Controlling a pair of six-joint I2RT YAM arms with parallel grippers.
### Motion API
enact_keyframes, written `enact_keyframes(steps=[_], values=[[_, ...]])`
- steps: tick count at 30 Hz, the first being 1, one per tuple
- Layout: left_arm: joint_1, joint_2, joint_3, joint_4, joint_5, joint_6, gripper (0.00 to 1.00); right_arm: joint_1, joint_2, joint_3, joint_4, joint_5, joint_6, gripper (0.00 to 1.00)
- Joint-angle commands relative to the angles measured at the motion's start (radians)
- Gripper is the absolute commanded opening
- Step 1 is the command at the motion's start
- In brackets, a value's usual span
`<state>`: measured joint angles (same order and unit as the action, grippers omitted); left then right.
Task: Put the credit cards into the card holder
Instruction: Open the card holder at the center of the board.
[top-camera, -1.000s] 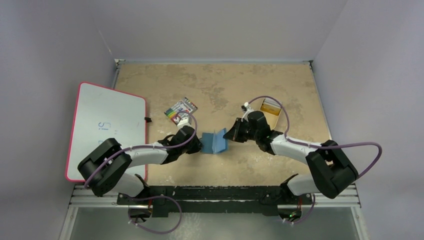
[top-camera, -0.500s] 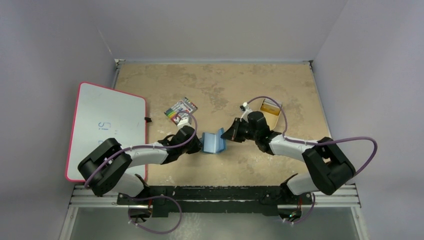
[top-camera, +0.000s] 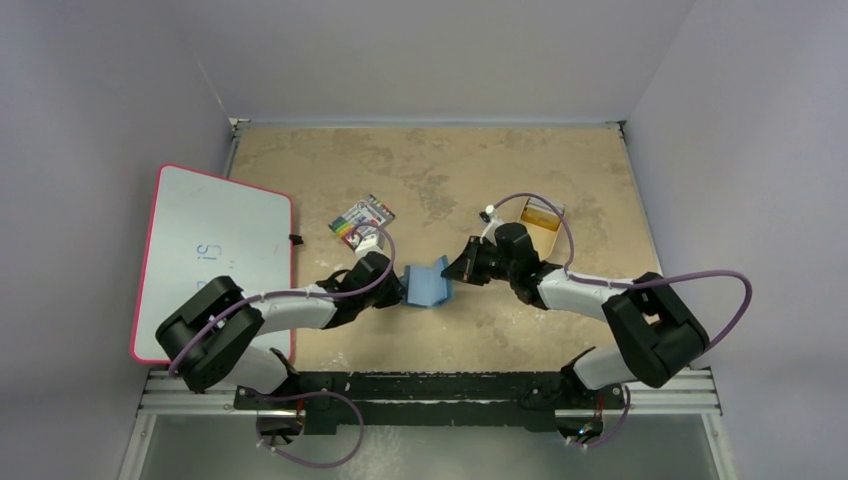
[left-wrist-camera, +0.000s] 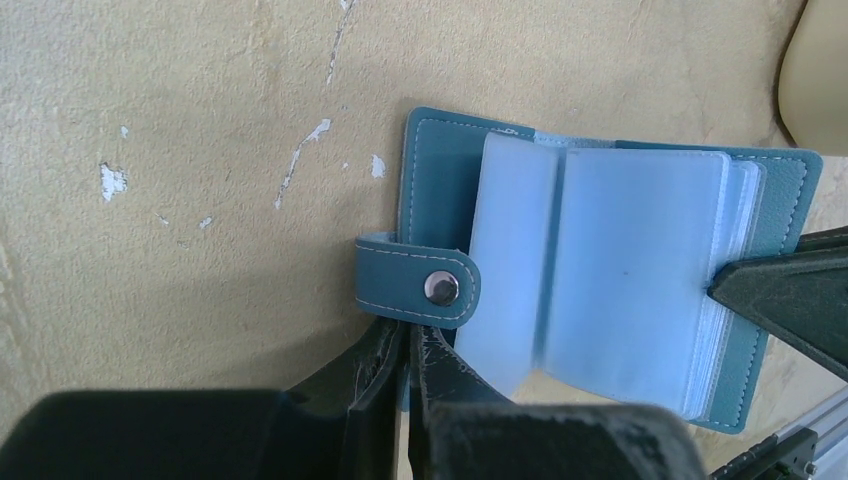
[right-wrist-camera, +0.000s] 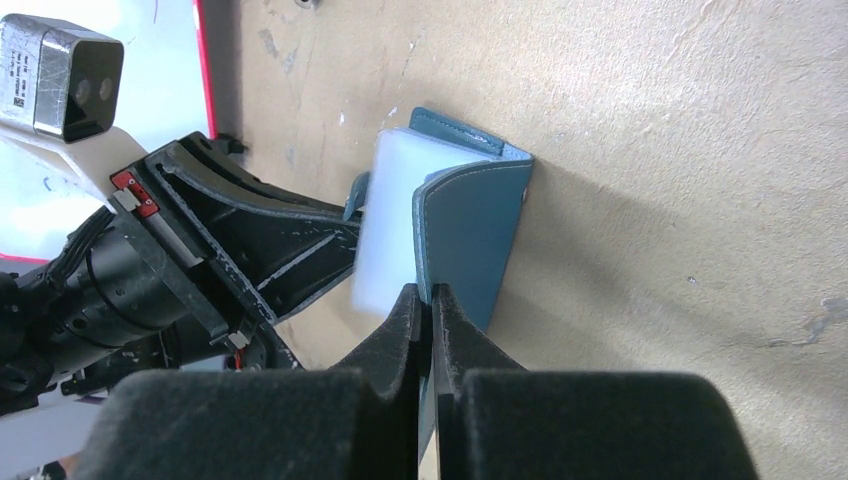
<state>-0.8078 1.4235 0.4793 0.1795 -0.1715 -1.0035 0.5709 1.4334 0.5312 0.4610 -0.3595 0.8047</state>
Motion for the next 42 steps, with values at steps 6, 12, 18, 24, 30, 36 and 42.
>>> enact_keyframes(steps=[6,12,18,24,30,36,42], values=[[-0.008,-0.045,0.008,-0.038,-0.003,-0.007,0.19,0.001,0.010,0.030,-0.058,0.007,-0.032,0.00],[0.014,-0.146,0.060,-0.147,0.002,-0.011,0.31,0.001,-0.005,0.083,-0.196,0.021,-0.051,0.00],[0.048,-0.239,0.081,-0.180,0.047,-0.006,0.39,0.001,-0.026,0.093,-0.215,0.030,-0.066,0.00],[0.047,-0.185,0.123,-0.180,0.094,0.031,0.42,0.001,-0.039,0.096,-0.213,0.024,-0.061,0.19],[0.048,-0.128,0.124,-0.201,0.051,0.067,0.44,0.001,-0.040,0.080,-0.196,0.014,-0.055,0.22],[0.048,-0.091,0.115,-0.214,0.017,0.095,0.44,0.001,-0.077,0.071,-0.196,0.043,-0.045,0.24],[0.047,-0.074,0.096,-0.196,0.017,0.096,0.44,0.001,-0.074,0.076,-0.212,0.078,-0.064,0.22]])
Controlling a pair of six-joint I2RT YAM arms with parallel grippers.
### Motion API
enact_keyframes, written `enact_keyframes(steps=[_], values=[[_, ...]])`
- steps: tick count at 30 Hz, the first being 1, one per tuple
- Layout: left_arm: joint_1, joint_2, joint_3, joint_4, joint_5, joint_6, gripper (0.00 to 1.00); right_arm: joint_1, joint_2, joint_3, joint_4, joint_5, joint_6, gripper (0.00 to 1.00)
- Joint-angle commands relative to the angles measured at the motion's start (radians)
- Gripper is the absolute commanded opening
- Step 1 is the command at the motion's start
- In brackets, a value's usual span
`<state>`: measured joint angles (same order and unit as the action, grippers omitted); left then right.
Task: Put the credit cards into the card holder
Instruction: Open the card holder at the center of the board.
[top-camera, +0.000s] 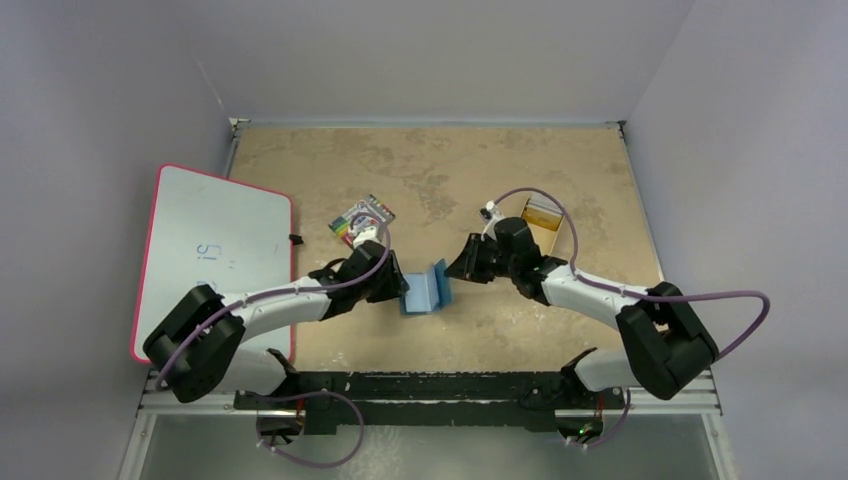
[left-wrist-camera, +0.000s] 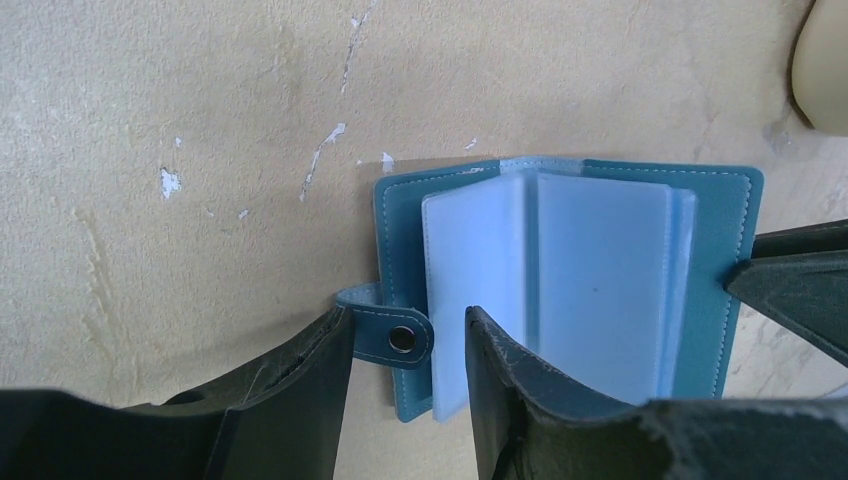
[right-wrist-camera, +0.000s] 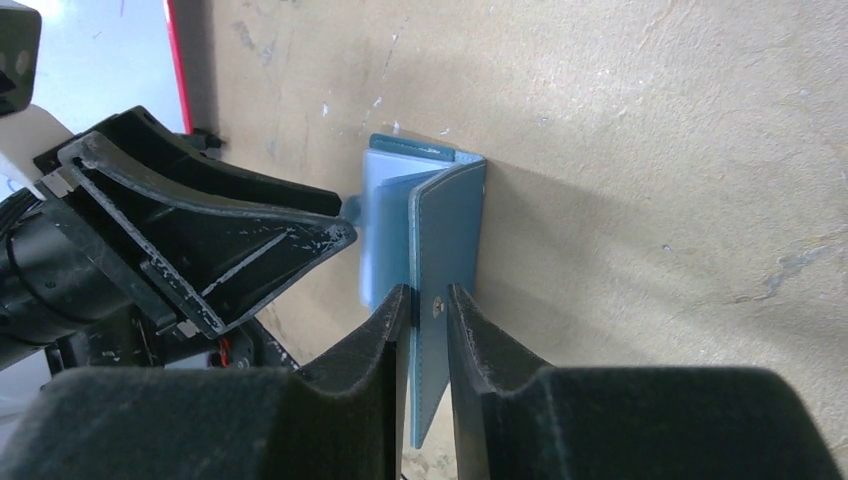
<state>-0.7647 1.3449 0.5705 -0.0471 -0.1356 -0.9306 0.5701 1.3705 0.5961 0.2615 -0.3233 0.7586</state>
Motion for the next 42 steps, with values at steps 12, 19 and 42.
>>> enact_keyframes(steps=[12,19,42], values=[[0.005,0.050,0.007,0.092,0.045,0.027,0.24,0.002,0.054,0.009,-0.020,0.064,-0.038,0.21],[0.004,0.017,0.017,0.115,0.101,0.010,0.00,0.002,0.015,0.051,-0.167,0.184,-0.094,0.39],[0.005,-0.008,0.093,0.197,0.180,-0.067,0.41,0.002,0.017,0.058,-0.173,0.194,-0.104,0.28]])
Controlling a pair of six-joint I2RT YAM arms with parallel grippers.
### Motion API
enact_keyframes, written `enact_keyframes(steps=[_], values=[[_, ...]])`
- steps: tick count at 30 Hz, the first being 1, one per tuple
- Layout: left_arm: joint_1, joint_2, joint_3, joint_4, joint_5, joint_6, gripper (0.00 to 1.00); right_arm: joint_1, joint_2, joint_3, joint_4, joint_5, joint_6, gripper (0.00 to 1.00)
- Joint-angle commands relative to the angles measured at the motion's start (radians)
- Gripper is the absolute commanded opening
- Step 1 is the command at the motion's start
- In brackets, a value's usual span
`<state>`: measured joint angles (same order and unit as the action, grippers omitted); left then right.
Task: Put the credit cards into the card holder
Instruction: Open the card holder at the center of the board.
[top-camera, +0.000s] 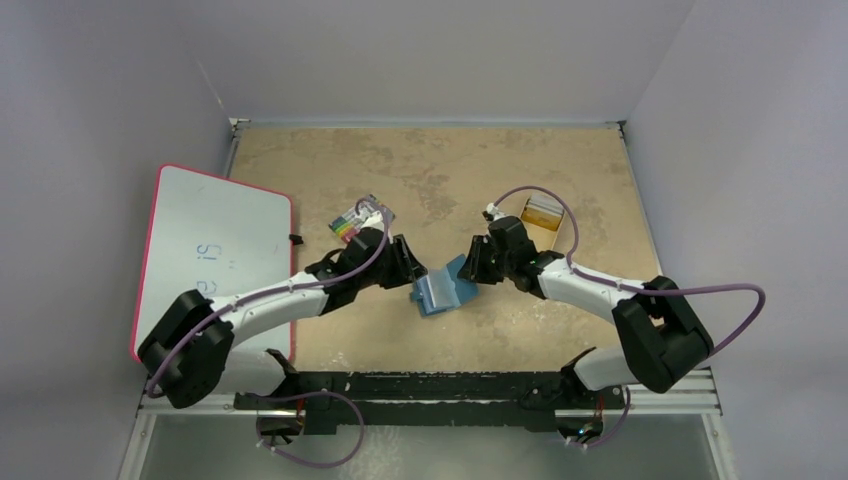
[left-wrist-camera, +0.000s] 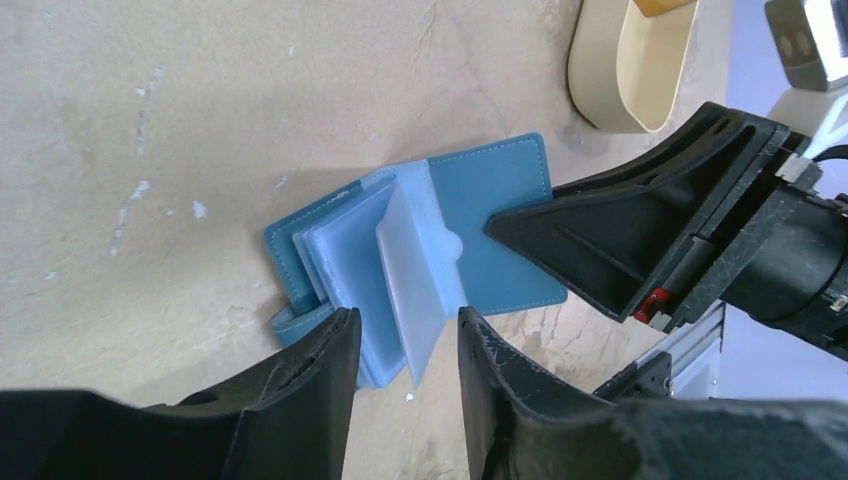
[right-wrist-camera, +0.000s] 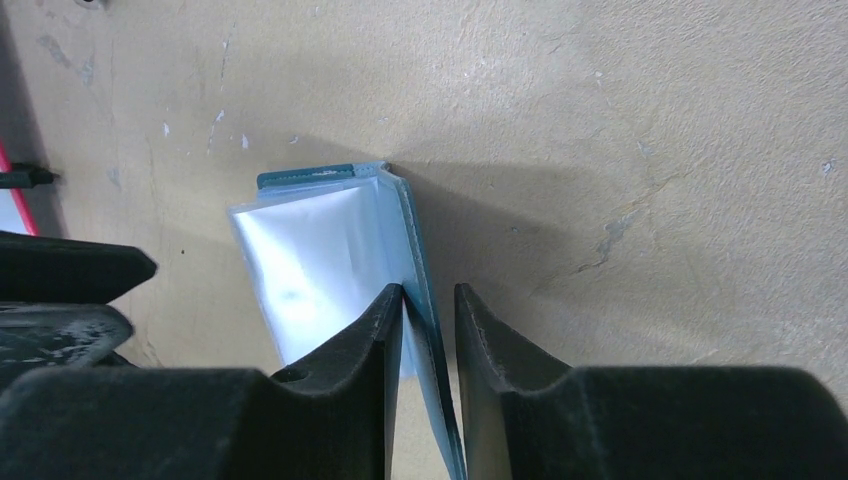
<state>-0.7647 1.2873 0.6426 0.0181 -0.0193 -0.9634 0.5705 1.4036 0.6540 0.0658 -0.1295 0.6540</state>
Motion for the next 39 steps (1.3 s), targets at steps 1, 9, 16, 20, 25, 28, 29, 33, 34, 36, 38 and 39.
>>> enact_keyframes(steps=[1,9,16,20,25,28,29,33,34,36,38,39], values=[[0.005,0.061,0.018,0.159,0.071,-0.043,0.42,0.002,-0.018,-0.001,0.023,0.000,-0.001,0.28],[0.005,0.151,0.036,0.235,0.067,-0.047,0.45,0.002,-0.034,-0.018,0.033,0.002,0.008,0.27],[0.004,0.222,0.048,0.283,0.081,-0.054,0.45,0.002,-0.035,-0.021,0.042,-0.004,0.010,0.27],[0.004,0.238,0.051,0.327,0.105,-0.071,0.45,0.002,-0.037,-0.024,0.049,-0.006,0.012,0.27],[0.004,0.239,0.066,0.362,0.126,-0.083,0.45,0.003,-0.045,-0.025,0.048,-0.014,0.004,0.30],[0.005,0.273,0.092,0.376,0.151,-0.085,0.45,0.002,-0.066,-0.016,0.027,0.015,0.006,0.37],[0.005,0.287,0.101,0.382,0.161,-0.087,0.44,0.002,-0.073,-0.012,0.014,0.026,0.005,0.39],[0.004,0.336,0.129,0.414,0.193,-0.102,0.44,0.002,-0.117,0.003,-0.041,0.064,-0.009,0.45],[0.005,0.346,0.140,0.418,0.198,-0.104,0.44,0.002,-0.132,0.006,-0.054,0.068,-0.011,0.47],[0.004,0.368,0.166,0.417,0.209,-0.104,0.43,0.002,-0.161,0.012,-0.090,0.073,-0.024,0.49],[0.005,0.385,0.191,0.413,0.213,-0.101,0.43,0.002,-0.201,0.016,-0.127,0.084,-0.028,0.51],[0.005,0.394,0.203,0.408,0.213,-0.099,0.43,0.002,-0.225,0.016,-0.142,0.087,-0.028,0.51]])
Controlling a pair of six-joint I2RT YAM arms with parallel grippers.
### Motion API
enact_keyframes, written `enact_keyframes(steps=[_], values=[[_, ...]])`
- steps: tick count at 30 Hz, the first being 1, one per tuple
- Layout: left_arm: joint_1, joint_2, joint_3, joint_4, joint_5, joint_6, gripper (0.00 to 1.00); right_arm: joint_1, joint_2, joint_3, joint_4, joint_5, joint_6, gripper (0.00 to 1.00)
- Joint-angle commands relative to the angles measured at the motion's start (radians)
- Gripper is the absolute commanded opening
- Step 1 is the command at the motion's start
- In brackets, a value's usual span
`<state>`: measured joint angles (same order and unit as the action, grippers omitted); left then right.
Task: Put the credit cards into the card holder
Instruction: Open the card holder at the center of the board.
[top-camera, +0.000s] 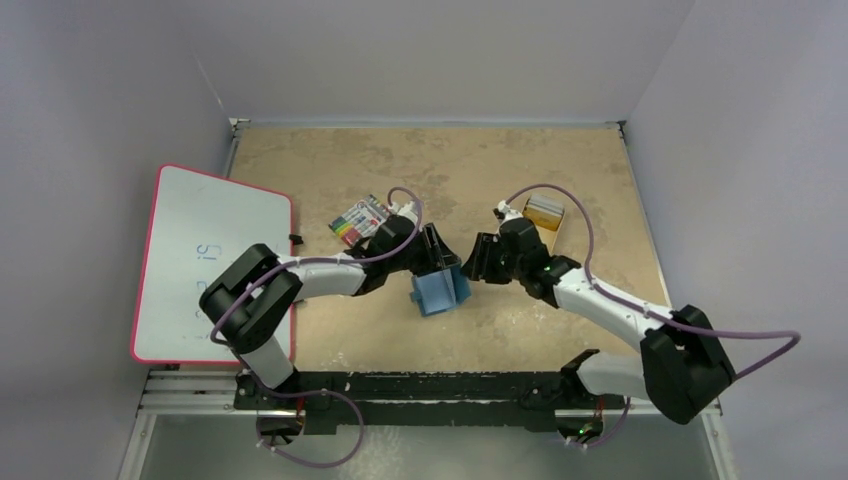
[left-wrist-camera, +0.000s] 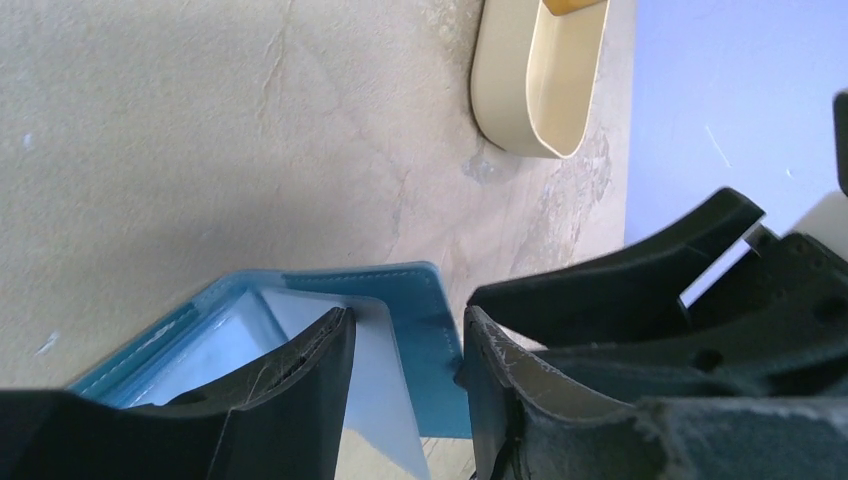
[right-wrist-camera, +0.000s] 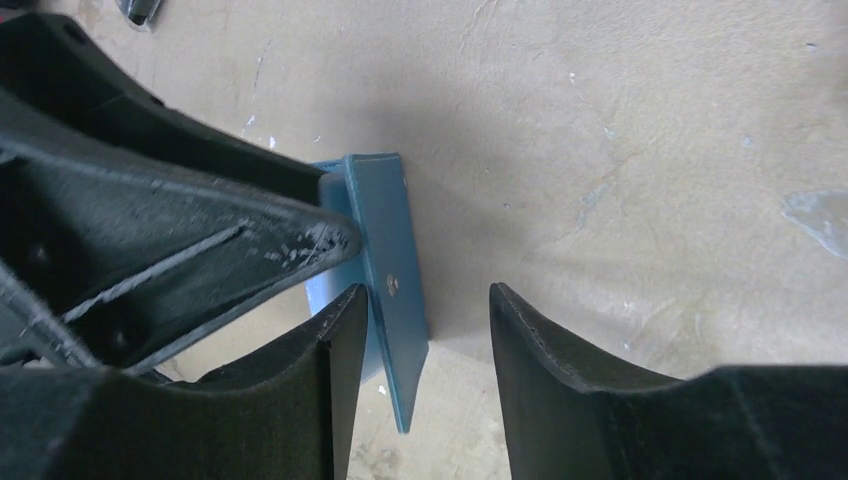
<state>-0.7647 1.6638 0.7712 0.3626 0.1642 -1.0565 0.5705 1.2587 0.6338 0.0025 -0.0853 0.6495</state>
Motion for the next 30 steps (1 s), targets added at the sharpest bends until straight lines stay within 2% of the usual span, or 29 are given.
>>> enact_keyframes(steps=[1,3,5,15,26,30], values=[[0.005,0.027,0.086,0.061,0.033,-0.004,0.43,0.002,-0.100,0.039,-0.093,0.043,-0.025,0.51],[0.005,0.047,0.107,0.058,0.037,-0.002,0.43,0.002,-0.138,0.049,-0.101,0.062,-0.035,0.51],[0.004,0.066,0.121,0.057,0.041,-0.003,0.42,0.003,-0.159,0.052,-0.092,0.014,-0.052,0.51],[0.003,0.140,0.154,0.041,0.028,0.016,0.41,0.085,-0.180,0.012,0.057,-0.104,0.038,0.49],[0.014,0.102,0.160,-0.022,-0.001,0.009,0.41,0.125,0.013,-0.006,0.130,-0.002,0.045,0.48],[0.054,0.045,0.192,-0.182,-0.036,0.035,0.42,0.126,0.079,-0.004,0.111,0.049,0.040,0.48]])
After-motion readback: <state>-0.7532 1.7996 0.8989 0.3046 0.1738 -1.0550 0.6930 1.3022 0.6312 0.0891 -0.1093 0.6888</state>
